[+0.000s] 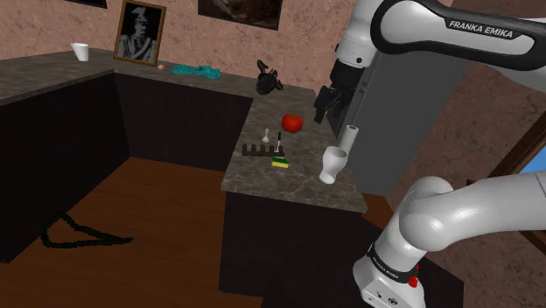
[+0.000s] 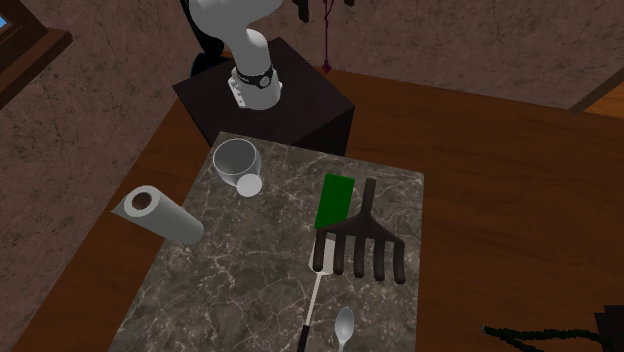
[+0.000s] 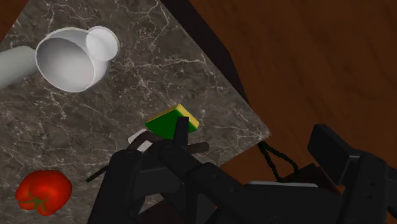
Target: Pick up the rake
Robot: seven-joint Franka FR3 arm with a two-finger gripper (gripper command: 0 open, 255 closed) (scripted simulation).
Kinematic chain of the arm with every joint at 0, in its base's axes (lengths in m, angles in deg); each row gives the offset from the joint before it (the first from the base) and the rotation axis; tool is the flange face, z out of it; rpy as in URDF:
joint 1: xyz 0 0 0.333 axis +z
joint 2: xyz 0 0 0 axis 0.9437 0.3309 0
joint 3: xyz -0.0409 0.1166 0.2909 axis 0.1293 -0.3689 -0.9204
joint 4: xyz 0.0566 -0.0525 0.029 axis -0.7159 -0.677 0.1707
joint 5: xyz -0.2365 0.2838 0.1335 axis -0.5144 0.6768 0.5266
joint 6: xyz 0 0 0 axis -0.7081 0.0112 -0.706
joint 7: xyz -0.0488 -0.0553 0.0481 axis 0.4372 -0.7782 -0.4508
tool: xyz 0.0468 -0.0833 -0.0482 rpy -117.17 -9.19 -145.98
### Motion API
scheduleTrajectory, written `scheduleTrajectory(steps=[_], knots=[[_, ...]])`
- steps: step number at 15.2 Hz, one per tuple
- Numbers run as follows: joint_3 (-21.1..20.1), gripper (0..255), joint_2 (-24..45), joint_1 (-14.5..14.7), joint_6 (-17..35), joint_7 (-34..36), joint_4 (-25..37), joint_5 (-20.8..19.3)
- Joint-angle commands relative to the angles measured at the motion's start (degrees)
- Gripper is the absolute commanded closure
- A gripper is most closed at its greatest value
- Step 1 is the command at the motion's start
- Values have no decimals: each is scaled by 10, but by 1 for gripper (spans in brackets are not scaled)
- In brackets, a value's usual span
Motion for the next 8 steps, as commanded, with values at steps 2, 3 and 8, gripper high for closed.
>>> scheduleTrajectory(steps=[2,3,8], knots=[[-4,0,25,-4,9,12,7,1],[-7,0,50,-9,18,24,14,2],[-21,0,177,-30,52,82,62,3]])
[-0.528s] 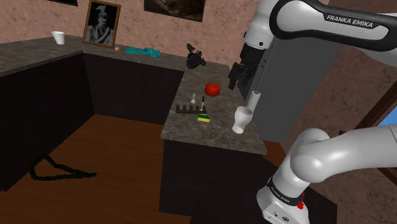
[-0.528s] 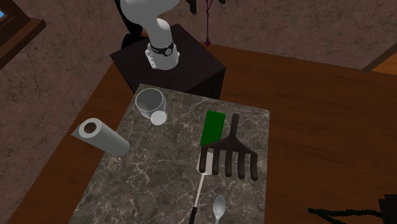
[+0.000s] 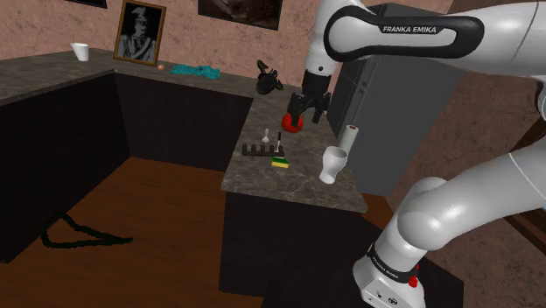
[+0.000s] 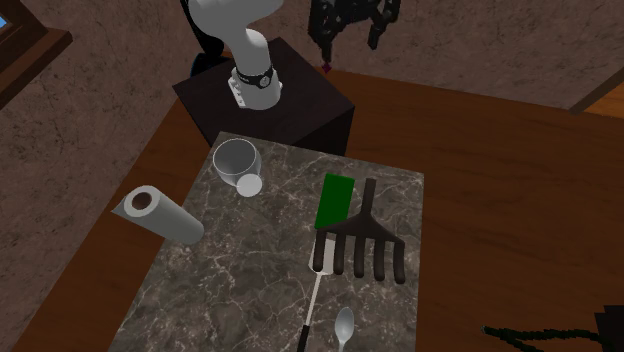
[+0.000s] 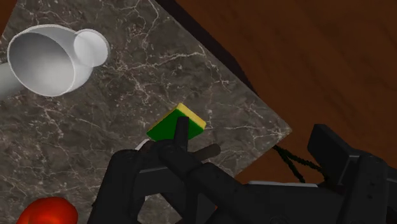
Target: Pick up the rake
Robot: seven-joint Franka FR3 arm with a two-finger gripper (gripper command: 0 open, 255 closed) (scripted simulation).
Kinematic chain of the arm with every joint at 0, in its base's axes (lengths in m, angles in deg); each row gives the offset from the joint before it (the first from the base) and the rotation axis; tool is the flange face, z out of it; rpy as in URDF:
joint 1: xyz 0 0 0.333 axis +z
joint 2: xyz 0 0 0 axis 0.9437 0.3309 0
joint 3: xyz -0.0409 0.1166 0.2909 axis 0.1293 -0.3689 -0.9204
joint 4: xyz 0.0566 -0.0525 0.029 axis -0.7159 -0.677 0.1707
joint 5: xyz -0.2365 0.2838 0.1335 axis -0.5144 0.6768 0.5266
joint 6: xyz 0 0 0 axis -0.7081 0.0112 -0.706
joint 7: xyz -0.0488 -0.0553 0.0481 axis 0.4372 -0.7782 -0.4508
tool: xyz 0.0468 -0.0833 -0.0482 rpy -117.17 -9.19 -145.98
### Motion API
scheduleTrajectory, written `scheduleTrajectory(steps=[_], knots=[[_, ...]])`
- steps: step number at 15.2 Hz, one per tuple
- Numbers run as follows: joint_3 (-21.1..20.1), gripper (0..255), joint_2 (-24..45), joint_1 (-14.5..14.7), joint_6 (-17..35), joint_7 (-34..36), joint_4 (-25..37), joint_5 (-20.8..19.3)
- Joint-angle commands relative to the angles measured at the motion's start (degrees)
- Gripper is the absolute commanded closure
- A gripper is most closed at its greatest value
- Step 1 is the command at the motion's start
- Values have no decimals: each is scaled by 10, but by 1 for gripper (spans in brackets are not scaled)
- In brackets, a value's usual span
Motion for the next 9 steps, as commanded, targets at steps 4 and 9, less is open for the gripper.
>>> scheduleTrajectory(steps=[4,9], knots=[[-6,0,127,-20,24,55,58,-3],[-4,0,253,-33,32,108,130,-7]])
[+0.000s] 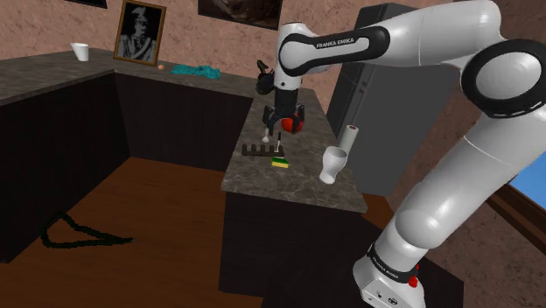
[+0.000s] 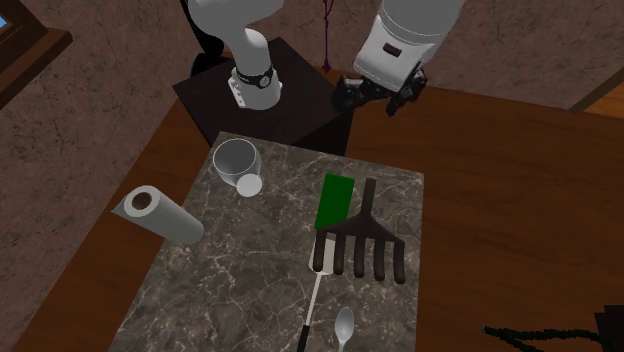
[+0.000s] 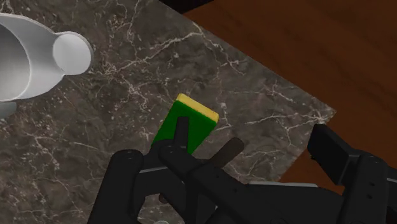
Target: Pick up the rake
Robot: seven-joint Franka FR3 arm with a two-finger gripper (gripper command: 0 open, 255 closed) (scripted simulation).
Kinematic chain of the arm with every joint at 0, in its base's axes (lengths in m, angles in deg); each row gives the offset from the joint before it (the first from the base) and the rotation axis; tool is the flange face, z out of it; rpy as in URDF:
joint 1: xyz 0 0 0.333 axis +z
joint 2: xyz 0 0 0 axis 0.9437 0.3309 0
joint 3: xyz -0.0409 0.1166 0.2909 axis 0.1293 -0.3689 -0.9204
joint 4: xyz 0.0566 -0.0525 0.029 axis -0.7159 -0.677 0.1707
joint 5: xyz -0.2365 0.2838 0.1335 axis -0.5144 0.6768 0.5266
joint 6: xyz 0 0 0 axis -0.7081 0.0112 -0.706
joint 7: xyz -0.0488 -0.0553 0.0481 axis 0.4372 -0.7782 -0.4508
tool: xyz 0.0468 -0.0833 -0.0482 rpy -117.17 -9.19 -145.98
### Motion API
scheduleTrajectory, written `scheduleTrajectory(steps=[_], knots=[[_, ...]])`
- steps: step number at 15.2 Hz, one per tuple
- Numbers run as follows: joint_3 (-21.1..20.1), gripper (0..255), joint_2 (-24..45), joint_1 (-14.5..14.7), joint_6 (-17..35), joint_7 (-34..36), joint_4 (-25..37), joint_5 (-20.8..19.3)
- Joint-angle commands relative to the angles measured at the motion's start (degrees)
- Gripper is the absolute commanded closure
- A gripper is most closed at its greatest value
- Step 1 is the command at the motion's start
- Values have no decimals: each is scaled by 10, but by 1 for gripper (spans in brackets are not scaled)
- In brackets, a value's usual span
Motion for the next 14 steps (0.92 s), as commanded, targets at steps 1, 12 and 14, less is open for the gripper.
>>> scheduleTrajectory(steps=[1,12,14], knots=[[2,0,53,-5,2,21,33,-1],[30,0,322,-25,-30,113,238,9],[33,0,343,-26,-28,118,251,11]])
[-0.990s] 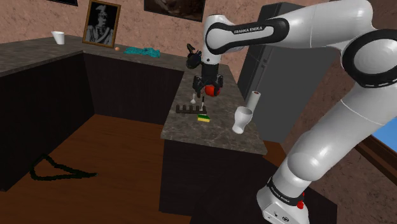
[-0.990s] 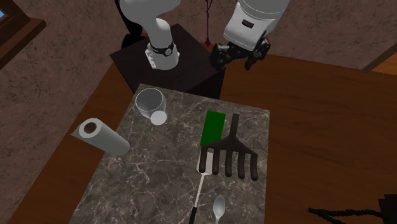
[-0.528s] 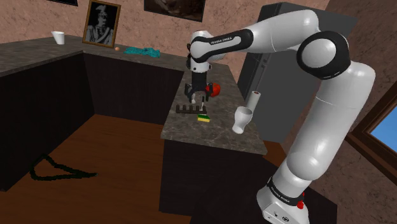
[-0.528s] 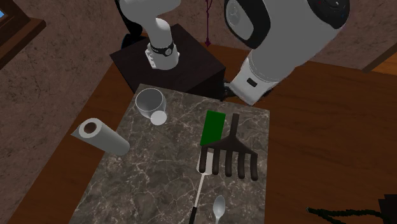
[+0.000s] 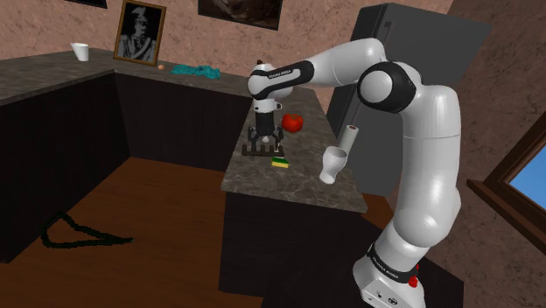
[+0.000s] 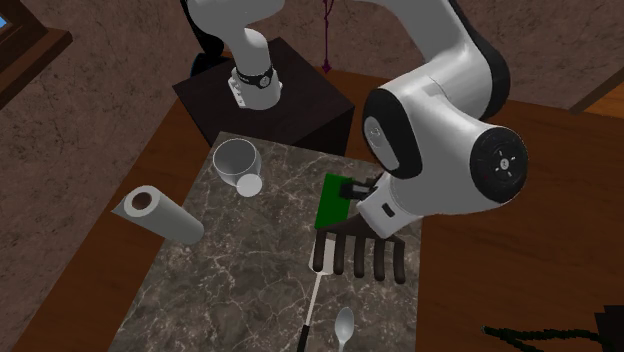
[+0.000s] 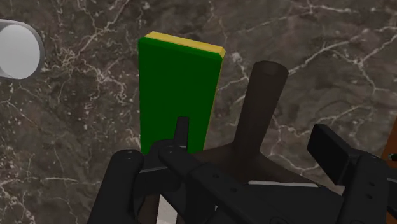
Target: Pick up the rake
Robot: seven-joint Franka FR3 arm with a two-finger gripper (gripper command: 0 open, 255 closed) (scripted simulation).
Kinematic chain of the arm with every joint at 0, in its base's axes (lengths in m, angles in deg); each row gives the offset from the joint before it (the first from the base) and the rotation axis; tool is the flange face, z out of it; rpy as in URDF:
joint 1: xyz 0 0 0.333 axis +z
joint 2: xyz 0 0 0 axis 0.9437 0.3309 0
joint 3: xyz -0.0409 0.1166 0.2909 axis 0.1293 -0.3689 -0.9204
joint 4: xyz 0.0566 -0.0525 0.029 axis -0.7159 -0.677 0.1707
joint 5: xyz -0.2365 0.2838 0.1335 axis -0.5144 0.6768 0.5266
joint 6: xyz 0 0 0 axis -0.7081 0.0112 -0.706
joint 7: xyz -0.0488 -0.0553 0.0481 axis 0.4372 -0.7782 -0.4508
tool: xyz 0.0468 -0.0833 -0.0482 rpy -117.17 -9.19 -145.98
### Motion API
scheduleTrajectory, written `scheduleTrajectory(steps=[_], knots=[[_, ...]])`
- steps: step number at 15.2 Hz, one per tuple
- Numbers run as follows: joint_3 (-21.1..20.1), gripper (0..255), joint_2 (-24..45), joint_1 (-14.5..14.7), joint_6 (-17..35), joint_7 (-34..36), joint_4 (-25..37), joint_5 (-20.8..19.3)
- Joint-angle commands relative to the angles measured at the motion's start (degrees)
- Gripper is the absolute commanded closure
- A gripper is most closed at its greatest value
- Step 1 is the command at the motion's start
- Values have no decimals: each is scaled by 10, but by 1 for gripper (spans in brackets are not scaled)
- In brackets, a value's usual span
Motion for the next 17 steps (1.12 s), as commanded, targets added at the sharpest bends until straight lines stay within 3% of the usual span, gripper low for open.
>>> scheduleTrajectory(steps=[1,8,9,17], knots=[[1,0,12,0,9,5,-1,1],[1,0,30,0,44,4,-17,1],[1,255,31,0,44,4,-17,1],[1,255,31,0,44,4,-16,1]])
